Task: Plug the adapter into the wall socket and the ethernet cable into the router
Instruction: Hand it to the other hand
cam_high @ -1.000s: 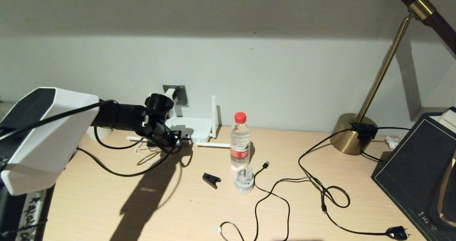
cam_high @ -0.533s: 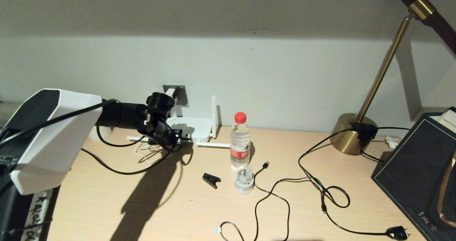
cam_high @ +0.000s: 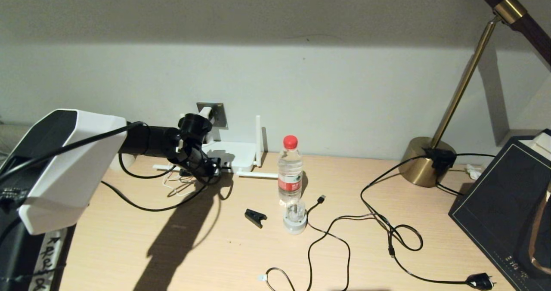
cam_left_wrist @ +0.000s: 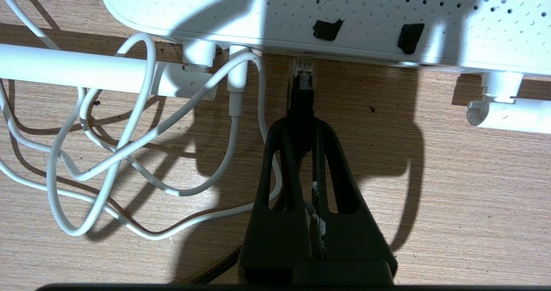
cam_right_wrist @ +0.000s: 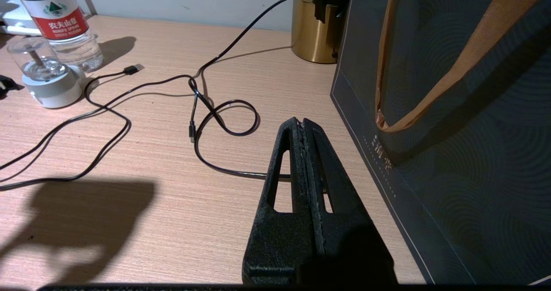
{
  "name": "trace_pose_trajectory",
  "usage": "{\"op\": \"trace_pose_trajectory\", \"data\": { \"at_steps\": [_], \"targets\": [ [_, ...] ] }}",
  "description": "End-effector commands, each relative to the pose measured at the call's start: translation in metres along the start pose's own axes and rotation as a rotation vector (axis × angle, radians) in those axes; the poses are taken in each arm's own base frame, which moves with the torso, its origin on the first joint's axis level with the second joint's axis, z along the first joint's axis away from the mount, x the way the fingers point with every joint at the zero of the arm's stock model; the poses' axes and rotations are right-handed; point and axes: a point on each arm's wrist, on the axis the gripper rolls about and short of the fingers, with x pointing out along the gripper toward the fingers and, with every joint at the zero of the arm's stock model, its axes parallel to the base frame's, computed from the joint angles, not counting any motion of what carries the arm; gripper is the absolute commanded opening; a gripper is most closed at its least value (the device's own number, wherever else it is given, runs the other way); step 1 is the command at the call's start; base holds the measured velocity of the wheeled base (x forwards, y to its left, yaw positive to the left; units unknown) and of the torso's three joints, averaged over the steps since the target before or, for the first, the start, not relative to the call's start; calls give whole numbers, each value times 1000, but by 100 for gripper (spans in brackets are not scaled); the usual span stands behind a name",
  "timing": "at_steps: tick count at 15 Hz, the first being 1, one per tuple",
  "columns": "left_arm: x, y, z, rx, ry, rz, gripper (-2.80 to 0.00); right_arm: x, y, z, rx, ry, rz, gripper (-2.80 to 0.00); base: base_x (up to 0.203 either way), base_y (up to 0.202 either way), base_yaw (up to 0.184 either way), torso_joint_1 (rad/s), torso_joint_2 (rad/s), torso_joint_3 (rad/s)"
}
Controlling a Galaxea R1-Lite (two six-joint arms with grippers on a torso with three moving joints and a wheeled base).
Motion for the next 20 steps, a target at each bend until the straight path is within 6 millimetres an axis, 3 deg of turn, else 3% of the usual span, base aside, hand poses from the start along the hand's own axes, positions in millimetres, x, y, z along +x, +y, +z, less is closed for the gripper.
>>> {"op": "trace_pose_trajectory", "data": {
  "at_steps": [1, 20],
  "targets": [
    [0, 0, 0, -1, 2, 0, -280, 1, 0, -2, 0, 8, 1, -280, 0, 0, 0, 0, 0, 0],
    [3, -3, 4, -2, -15, 0, -280, 1, 0, -2, 0, 8, 1, -280, 0, 0, 0, 0, 0, 0]
  ]
}}
